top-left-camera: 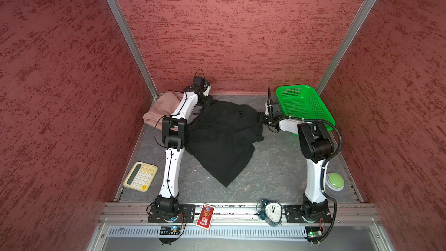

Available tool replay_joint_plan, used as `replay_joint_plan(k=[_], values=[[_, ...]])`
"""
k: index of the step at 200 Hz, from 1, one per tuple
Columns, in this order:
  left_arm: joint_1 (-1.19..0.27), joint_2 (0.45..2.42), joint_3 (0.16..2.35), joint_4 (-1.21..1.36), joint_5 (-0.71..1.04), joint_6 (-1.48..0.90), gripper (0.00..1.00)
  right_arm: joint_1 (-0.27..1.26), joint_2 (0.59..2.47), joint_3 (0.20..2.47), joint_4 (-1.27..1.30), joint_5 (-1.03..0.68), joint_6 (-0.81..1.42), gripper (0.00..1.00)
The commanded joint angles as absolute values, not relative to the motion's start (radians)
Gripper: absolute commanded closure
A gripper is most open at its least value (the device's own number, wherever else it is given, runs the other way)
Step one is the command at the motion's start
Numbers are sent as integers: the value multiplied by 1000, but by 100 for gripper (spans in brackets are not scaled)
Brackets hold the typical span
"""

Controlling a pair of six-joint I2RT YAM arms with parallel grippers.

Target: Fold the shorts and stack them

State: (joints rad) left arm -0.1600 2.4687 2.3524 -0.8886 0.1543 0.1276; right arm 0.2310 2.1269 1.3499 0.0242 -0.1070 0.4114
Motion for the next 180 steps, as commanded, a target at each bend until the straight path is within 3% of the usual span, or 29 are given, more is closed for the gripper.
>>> replay_joint_plan(k=[1,22,102,180], values=[[-163,2421,2350,-882,168,133,100,226,2096,1374,72,-90,404,91],[-158,2393,2349,-893,138,137,100,226,2029,1358,44,-60,368,100],[-99,2216,2197,-796,136,136,100,227,1606,999,96,72,353,100],[-88,2356,2325,-755,233,112,100,223,1737,1122,149,124,332,100]])
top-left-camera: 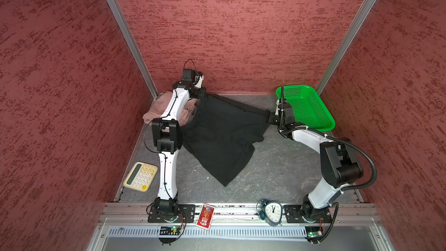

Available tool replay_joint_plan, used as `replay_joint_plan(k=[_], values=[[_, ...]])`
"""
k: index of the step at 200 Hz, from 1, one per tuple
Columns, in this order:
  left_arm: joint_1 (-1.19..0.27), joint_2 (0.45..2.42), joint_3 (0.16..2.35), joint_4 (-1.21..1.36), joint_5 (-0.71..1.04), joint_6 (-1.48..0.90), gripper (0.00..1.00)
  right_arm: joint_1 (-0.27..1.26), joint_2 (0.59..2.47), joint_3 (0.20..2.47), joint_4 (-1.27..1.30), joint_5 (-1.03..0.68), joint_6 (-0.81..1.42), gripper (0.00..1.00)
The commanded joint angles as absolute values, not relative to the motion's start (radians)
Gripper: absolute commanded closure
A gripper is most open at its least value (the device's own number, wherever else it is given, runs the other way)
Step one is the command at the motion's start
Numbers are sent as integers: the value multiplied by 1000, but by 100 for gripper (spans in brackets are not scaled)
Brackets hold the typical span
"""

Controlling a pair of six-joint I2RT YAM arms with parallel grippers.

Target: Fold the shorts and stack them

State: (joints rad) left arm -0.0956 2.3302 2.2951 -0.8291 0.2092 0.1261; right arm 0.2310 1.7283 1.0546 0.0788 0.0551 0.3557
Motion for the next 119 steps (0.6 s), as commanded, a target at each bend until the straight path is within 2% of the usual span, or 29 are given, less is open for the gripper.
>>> replay_joint_plan(k=[1,39,56,60,66,69,79,83,87,96,106,119], values=[[-88,2356,2326,-753,233,113,100,222,1739,1125,151,125,331,100],[-92,2414,2375,-695,220,113,100,205,1896,1295,151,138,312,100],[-94,2450,2403,-690,188,114,100,199,1966,1364,147,145,337,90],[-94,2455,2405,-686,181,113,93,195,1984,1379,140,144,344,83],[-95,2464,2407,-679,171,112,69,191,2007,1407,127,132,353,70],[-95,2467,2407,-676,166,113,61,190,2018,1419,119,124,357,64],[-94,2475,2407,-665,151,115,56,189,2039,1455,103,97,366,56],[-93,2478,2408,-663,144,113,50,189,2043,1461,105,81,368,53],[-92,2480,2412,-665,142,111,37,189,2042,1462,112,68,369,50],[-88,2481,2432,-676,140,102,1,189,2032,1460,124,34,372,38],[-84,2477,2455,-694,133,89,1,189,2010,1451,126,-9,366,29],[-81,2456,2477,-726,127,77,1,190,1957,1426,95,-65,359,26]])
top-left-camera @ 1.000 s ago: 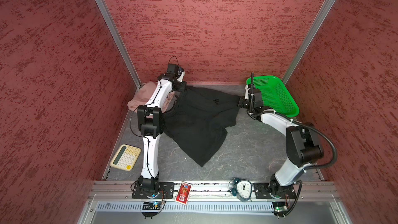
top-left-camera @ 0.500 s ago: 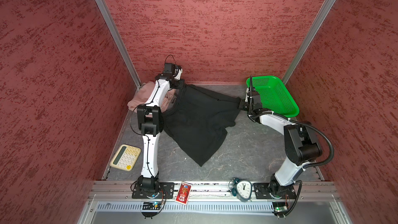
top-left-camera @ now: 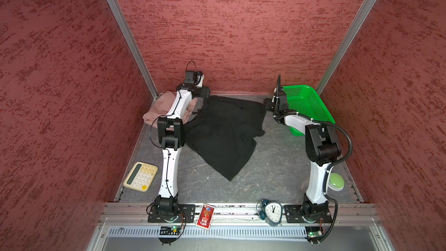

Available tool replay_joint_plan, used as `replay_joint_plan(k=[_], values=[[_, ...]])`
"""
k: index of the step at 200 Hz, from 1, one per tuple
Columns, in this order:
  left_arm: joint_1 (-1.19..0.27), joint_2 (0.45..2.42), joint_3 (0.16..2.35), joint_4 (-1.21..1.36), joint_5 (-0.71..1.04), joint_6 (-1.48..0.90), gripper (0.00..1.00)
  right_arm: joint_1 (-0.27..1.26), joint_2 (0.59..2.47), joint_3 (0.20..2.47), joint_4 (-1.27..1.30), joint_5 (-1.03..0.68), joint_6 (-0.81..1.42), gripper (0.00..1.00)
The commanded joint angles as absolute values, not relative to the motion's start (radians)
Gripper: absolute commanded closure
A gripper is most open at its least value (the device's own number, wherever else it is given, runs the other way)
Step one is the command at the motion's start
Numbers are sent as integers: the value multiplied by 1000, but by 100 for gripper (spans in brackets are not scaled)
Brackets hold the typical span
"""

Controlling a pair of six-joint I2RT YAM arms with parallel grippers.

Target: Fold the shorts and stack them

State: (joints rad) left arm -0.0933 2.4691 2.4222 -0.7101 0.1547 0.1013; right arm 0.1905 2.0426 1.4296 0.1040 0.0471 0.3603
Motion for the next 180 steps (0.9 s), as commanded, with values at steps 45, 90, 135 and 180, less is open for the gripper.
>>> replay_joint_plan(k=[45,90,135,180], values=[[-78,2250,2367,-950,152,11,1,226,1599,1108,-109,-174,334,32],[-88,1798,1620,-694,312,-139,1,414,1366,835,-299,-168,411,42],[-157,1554,1187,-553,248,-208,1,517,1413,708,-133,-183,574,48],[-198,1481,978,-488,239,-239,1,517,1490,663,-18,-94,621,55]])
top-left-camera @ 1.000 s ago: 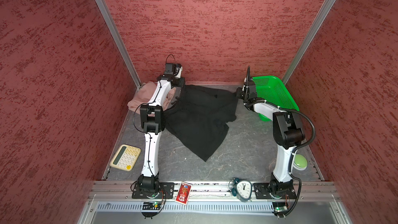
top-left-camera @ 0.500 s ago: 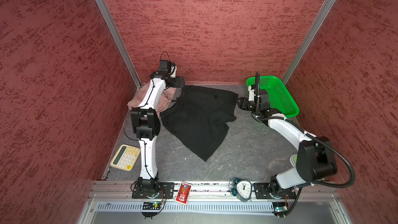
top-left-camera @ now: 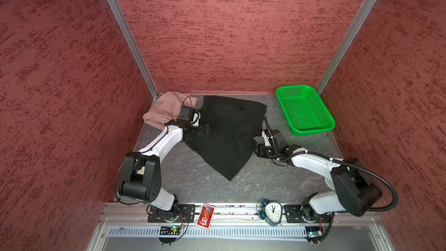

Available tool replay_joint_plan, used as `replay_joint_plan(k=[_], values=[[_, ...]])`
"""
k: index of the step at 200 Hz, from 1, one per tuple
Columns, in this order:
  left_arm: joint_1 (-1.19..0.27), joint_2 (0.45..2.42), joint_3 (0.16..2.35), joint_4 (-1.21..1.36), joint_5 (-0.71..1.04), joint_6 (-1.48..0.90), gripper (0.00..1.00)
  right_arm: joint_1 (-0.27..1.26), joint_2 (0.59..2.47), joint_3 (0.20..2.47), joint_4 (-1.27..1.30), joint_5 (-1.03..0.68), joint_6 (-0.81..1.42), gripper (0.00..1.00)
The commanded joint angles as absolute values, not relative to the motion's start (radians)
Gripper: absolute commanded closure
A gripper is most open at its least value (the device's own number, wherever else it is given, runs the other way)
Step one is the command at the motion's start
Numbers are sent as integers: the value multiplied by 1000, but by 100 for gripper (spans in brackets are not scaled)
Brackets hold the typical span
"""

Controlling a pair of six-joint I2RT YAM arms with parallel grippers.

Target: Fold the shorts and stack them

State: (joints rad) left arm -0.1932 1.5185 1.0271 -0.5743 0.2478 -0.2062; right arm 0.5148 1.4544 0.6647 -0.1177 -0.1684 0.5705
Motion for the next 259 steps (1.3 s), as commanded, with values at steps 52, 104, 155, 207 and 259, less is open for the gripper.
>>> replay_joint_plan(k=[52,104,155,207,259], values=[[-221,1436,930,-477,237,-246,1,517,1578,662,69,-63,623,58],[-227,1413,933,-506,240,-244,1,517,1655,701,112,-34,630,70],[-230,1383,948,-549,204,-262,1,517,1707,725,118,-19,634,100],[-232,1350,959,-600,165,-255,1,505,1601,744,-142,129,590,100],[-233,1367,985,-656,105,-232,1,483,1399,718,-414,163,592,100]])
